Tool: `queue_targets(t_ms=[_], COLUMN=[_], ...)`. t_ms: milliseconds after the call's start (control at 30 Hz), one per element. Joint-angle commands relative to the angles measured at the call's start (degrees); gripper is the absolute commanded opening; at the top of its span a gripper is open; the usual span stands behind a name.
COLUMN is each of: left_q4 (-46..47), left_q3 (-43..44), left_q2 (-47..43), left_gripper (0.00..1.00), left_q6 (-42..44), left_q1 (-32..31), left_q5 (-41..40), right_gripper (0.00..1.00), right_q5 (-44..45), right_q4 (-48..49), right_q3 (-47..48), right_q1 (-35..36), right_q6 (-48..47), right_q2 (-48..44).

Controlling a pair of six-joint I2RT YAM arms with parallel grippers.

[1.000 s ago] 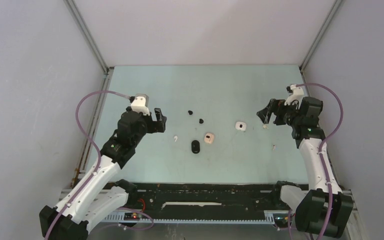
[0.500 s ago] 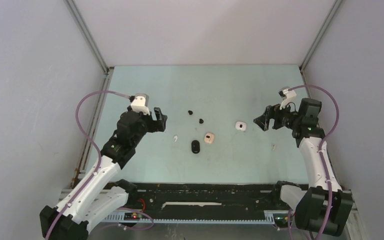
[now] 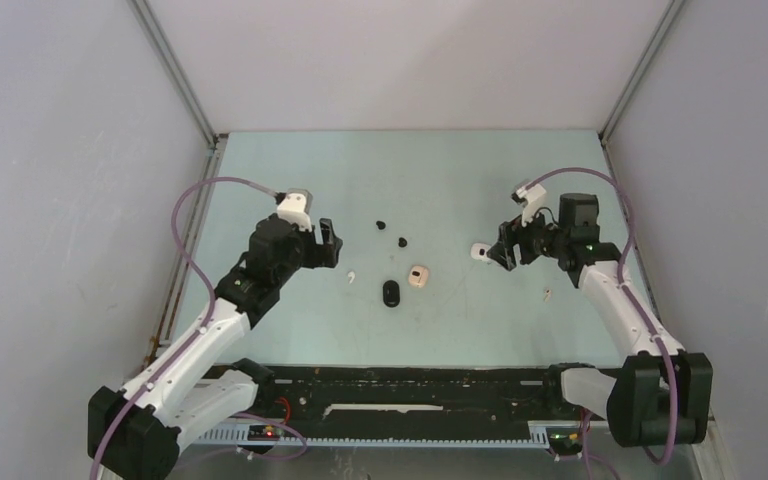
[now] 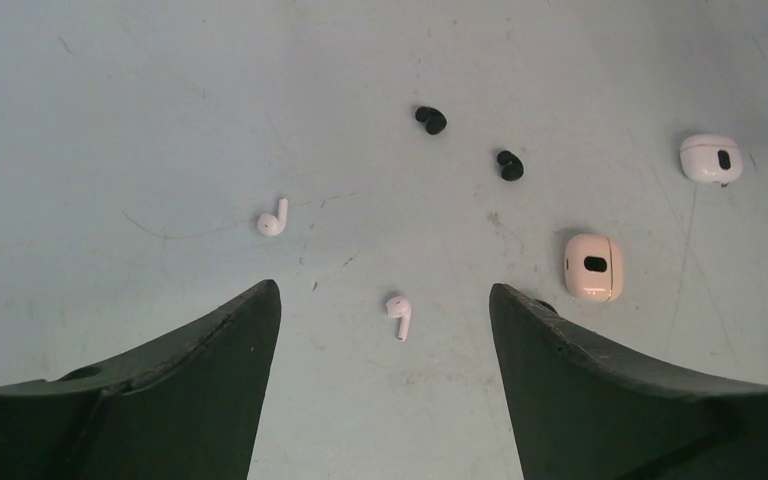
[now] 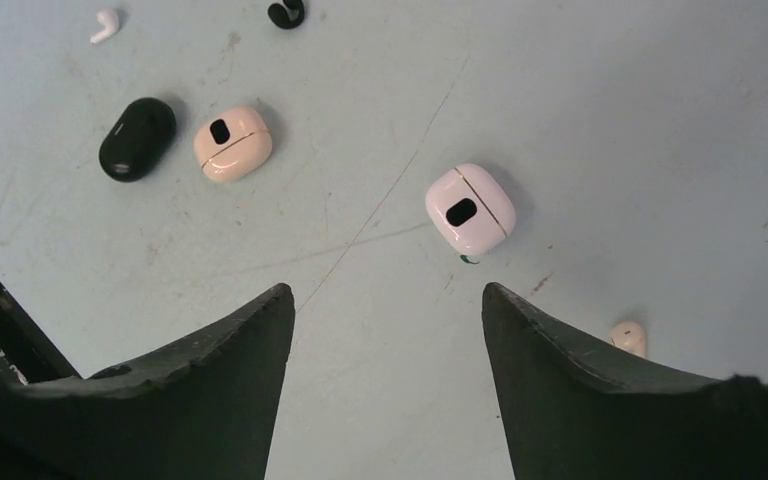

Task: Insert the wireless bluetooth earbuds into the charging case
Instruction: Pick up the charging case at the center of the board.

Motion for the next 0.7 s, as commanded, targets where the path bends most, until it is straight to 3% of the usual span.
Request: queue_targets(t_ms=[0, 267, 533, 667], left_q4=[-0.5, -1.3, -2.4, -2.3], left_q3=[2.0, 2.8, 3.6, 3.9], left_q2=[1.7, 4.1, 5.2, 5.9], left_gripper=[0.83, 0.82, 0.83, 0.83], left_q6=[1.7, 1.9, 2.5, 2.4], left_q1=[-0.9, -2.5, -3.3, -3.6], left_q5=[2.2, 3.5, 4.6, 7.8], right_gripper=[0.69, 0.6, 0.76, 0.78], right_q5=[4.7, 16.5, 18.7, 18.6], right_q4=[-0.7, -1.7, -6.9, -6.8], right_q3=[4.1, 8.2, 13.5, 16.3], right_q1=[3.2, 9.8, 12.8, 12.9], right_q6=[-3.6, -6.0, -15.1, -19.5], right_q2=[3.3, 12.8, 20.7, 23.7])
